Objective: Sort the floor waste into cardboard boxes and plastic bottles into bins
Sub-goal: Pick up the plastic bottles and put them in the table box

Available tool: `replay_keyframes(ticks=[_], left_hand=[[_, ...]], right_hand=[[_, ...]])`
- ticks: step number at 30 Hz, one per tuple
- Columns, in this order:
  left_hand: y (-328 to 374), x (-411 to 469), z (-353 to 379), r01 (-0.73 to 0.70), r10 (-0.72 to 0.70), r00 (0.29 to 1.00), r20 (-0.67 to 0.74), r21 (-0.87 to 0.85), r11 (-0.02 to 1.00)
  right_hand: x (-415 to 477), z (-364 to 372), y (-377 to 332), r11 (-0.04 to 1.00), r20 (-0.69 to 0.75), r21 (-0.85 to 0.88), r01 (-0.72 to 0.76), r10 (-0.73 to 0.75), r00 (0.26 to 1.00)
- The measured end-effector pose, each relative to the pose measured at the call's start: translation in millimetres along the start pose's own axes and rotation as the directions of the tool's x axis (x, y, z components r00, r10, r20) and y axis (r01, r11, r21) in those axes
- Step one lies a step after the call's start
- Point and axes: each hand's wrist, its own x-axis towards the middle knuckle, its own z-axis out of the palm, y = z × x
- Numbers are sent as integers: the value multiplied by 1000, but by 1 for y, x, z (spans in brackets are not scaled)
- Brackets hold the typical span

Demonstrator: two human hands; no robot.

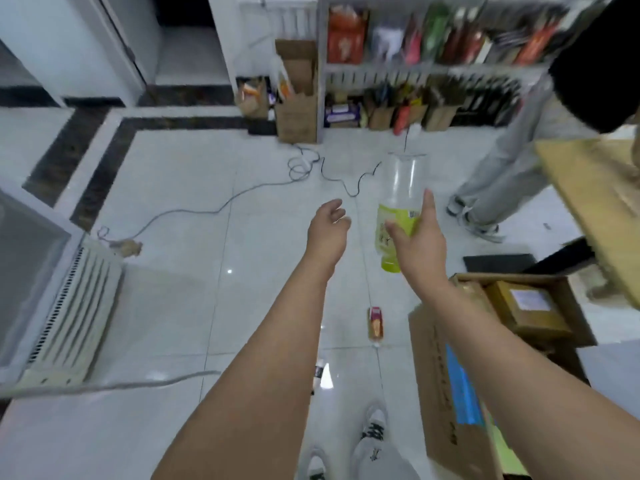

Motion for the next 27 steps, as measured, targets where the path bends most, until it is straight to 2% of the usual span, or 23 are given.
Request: replay_keyframes(ticks=[4,11,18,27], left_hand=[[84,-46,30,-123,122,987,109,7,992],[144,-89,84,-238,214,933,289,50,970],[151,-113,134,-341,342,867,363,-69,937],[135,-144,187,-326,296,841,453,-13,945]], right_hand=[[-10,-86,-54,987,-102,0,159,-158,982],[-32,-188,-77,980,-238,-16,196,-194,952],[-49,-244,-50,985,-347,1,172,-161,924],[-74,-287,-12,997,-412,13,75,-63,909]])
